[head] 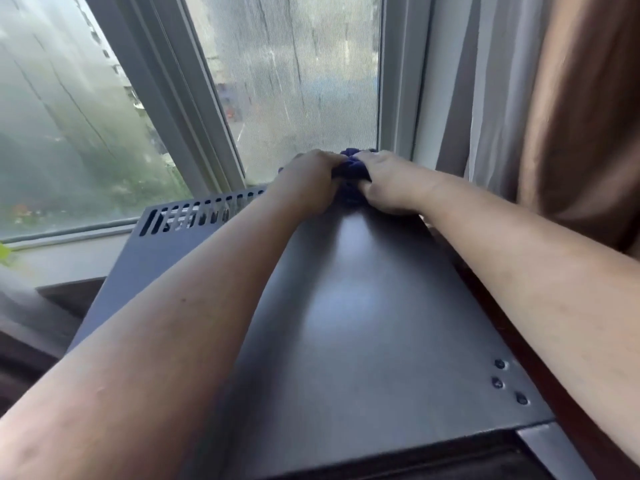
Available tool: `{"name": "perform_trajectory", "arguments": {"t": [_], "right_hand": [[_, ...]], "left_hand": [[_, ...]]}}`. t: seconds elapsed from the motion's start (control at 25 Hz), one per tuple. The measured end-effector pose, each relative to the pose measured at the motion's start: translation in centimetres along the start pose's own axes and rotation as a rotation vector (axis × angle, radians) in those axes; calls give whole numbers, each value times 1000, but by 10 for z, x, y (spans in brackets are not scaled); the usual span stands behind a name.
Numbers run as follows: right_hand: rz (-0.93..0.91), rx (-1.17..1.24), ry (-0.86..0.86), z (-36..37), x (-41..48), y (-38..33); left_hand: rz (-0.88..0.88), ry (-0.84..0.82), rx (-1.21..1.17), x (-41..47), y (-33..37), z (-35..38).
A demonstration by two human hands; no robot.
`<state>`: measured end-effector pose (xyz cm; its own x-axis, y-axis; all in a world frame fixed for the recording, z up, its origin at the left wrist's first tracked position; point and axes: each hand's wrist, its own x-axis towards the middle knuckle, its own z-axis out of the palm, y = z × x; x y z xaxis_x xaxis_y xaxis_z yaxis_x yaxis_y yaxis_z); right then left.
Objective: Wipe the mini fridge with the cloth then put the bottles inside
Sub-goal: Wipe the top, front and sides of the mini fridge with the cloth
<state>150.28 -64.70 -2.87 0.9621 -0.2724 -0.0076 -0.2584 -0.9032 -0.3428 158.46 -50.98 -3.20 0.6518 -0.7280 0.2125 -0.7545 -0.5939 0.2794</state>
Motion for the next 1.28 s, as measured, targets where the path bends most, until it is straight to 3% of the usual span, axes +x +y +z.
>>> {"name": "perform_trajectory", "arguments": {"t": [0.32, 0.64, 0.88, 1.28], "right_hand": [[44, -61, 33, 11, -116, -41], [-19, -33, 14, 51, -266, -143], [-86, 45, 80, 82, -335, -207], [-169, 58, 107, 105, -342, -213]], "left_hand": [[126, -42, 36, -96, 20, -19], [264, 46, 37, -286, -6, -62], [198, 78, 17, -390, -23, -87], [70, 112, 117, -427, -17, -87]]}}
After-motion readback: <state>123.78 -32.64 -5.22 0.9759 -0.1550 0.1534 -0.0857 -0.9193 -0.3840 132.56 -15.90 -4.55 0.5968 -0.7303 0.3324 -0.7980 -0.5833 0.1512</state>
